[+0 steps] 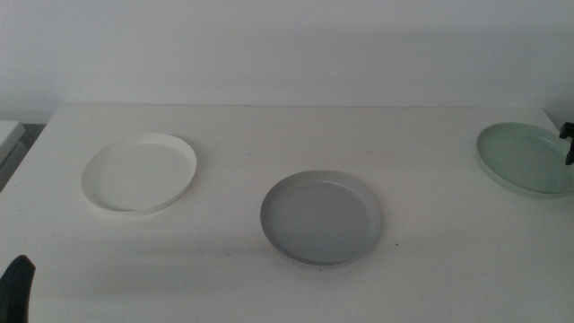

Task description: Stack the three bowls on top of each other.

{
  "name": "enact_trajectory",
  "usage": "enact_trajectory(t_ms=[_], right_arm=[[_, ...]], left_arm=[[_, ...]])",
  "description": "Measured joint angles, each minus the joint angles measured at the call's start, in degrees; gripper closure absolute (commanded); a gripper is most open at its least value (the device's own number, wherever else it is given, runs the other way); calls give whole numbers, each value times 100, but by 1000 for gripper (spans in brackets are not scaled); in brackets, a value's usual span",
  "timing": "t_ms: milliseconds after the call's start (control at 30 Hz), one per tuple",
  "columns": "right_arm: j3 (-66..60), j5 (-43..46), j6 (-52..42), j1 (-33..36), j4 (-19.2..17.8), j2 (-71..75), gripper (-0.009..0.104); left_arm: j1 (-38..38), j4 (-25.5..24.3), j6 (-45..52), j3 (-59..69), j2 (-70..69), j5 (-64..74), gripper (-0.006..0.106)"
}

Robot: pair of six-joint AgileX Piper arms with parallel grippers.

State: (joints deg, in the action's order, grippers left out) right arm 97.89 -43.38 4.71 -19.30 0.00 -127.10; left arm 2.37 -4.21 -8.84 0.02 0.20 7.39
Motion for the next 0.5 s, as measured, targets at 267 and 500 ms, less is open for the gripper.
enact_trajectory(t_ms=[267, 500], right_arm=[[0, 259, 0, 0, 43, -146, 56], [0, 291, 11, 0, 52, -241, 57]], left_arm=[[0, 0, 0, 0, 0, 0, 7], [0, 0, 0, 0, 0, 0, 7]])
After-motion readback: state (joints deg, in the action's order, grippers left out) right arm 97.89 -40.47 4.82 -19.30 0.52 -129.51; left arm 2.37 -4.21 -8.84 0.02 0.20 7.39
